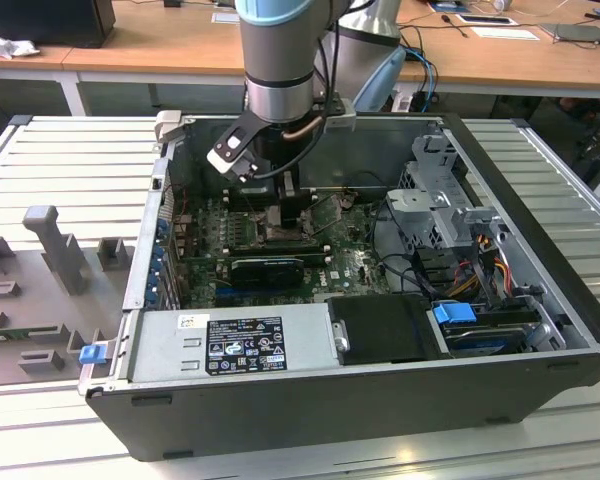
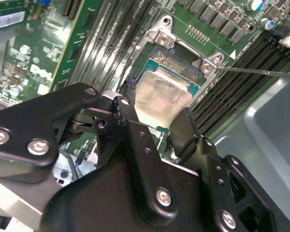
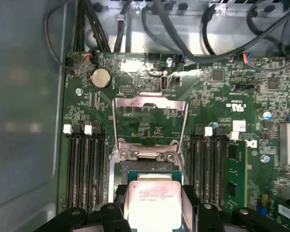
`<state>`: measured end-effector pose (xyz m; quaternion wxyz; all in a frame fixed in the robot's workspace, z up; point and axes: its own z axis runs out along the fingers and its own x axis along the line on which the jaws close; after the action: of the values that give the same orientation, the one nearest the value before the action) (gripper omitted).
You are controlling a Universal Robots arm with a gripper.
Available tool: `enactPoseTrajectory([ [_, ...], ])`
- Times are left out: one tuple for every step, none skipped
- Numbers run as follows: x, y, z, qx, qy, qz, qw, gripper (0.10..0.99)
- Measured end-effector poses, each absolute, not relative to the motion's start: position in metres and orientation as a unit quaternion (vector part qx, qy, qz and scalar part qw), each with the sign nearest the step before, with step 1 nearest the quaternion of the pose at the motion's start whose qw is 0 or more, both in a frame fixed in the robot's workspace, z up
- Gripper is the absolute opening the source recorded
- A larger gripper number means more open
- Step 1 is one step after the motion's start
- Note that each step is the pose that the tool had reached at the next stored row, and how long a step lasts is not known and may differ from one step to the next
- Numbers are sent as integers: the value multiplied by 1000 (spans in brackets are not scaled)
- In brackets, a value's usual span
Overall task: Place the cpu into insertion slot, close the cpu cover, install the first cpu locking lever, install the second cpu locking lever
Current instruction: 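Place the cpu into insertion slot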
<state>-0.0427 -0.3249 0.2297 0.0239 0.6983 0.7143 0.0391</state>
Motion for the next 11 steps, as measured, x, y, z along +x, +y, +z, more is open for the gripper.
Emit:
enactPoseTrajectory([
  [-43, -324, 228, 698, 714, 39, 24, 525],
  [-43, -324, 226, 698, 714, 39, 24, 525],
  [-43, -323, 221, 699, 714, 39, 24, 525],
  [-43, -323, 218, 700, 712, 39, 24, 525],
  [-43, -323, 216, 700, 712, 38, 23, 525],
  [-43, -322, 214, 700, 712, 38, 23, 525],
  [-43, -320, 211, 701, 712, 38, 23, 525],
  [-43, -320, 210, 703, 710, 38, 23, 525],
  [-43, -320, 209, 705, 708, 38, 23, 525],
  [-43, -319, 208, 706, 707, 38, 23, 525],
  [-43, -319, 208, 706, 707, 38, 23, 525],
])
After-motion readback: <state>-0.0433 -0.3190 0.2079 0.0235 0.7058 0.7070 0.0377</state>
